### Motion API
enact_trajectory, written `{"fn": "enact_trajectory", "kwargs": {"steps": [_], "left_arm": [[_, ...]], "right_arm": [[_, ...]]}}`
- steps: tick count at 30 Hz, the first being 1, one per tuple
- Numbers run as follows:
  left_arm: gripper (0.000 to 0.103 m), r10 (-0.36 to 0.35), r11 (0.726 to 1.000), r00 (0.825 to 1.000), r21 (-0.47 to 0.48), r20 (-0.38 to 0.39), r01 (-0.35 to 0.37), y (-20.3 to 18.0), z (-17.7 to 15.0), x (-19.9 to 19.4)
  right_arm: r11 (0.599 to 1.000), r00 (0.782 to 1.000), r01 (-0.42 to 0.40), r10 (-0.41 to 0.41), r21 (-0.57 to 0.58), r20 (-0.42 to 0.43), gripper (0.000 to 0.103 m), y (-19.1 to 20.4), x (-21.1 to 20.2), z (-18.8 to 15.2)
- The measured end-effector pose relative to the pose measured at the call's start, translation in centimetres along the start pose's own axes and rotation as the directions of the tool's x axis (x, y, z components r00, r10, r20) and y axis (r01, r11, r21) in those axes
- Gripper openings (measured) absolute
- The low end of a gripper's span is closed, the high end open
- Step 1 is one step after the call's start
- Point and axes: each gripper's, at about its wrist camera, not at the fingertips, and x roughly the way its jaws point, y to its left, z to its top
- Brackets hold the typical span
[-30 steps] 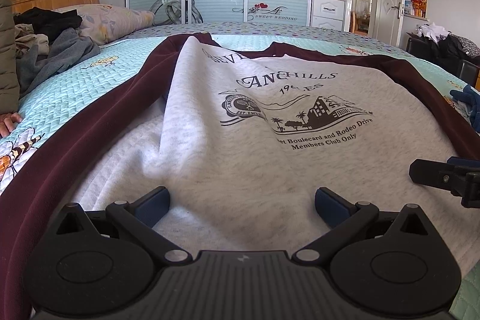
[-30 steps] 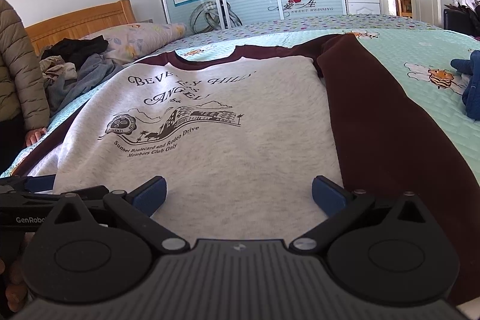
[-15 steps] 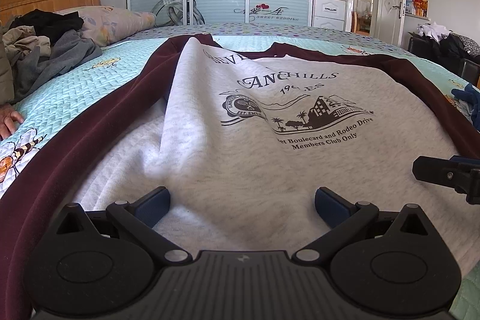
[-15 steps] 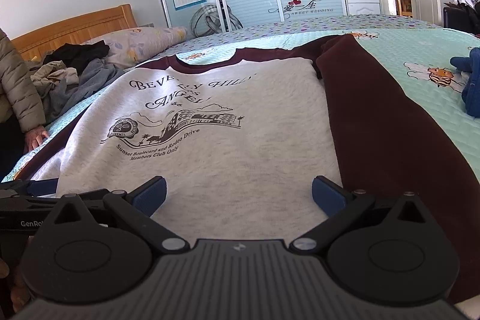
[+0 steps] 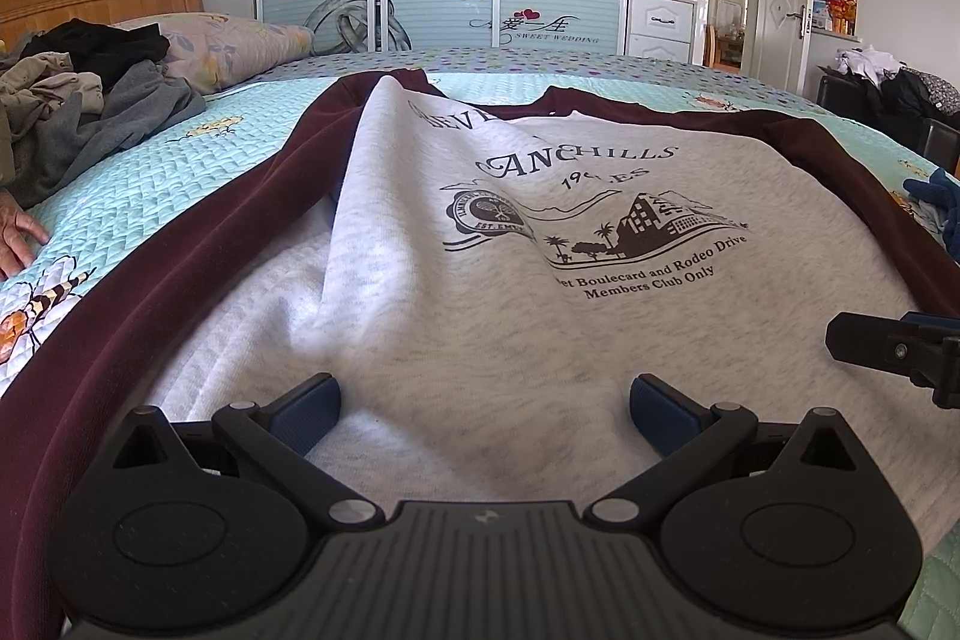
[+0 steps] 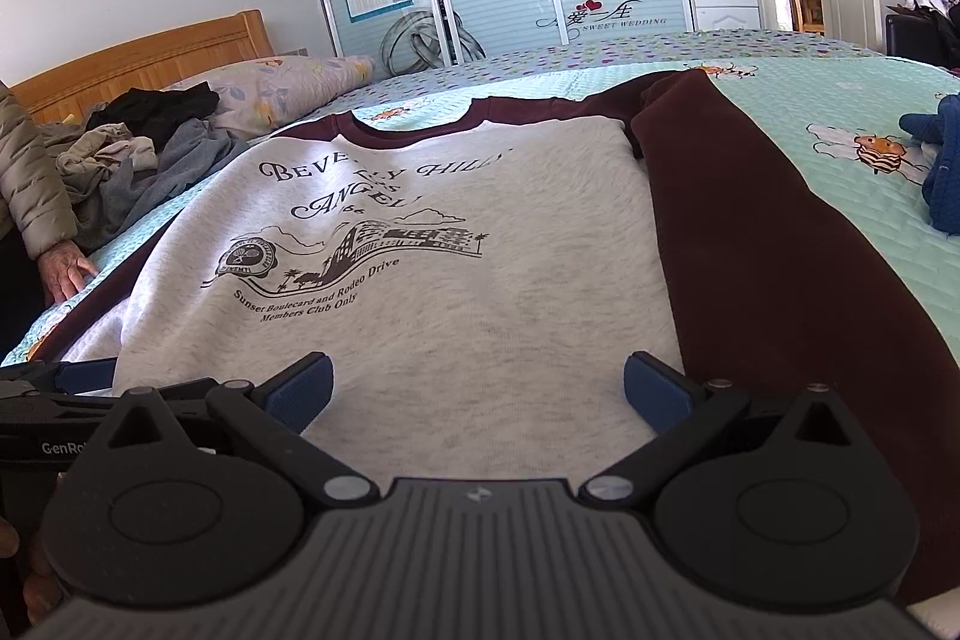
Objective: Fold clothes
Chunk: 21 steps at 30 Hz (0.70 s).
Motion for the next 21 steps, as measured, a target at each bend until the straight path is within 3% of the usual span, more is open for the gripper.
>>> {"fn": "enact_trajectory", "kwargs": {"steps": [14, 21], "left_arm": [[0.103, -0.009, 1.000, 1.000, -0.013, 0.008, 0.009, 0.3, -0.4, -0.5], [0.103, -0.022, 0.999, 0.999, -0.028, 0.049, 0.024, 1.2, -2.3, -4.2]], "right_arm": [[1.000, 1.000, -0.001, 0.001, 0.010, 0.006, 0.103, -0.2, -0.4, -0.2], [0.994, 0.999, -0.032, 0.029, 0.108, 0.031, 0.103, -1.2, -4.6, -1.2]]}}
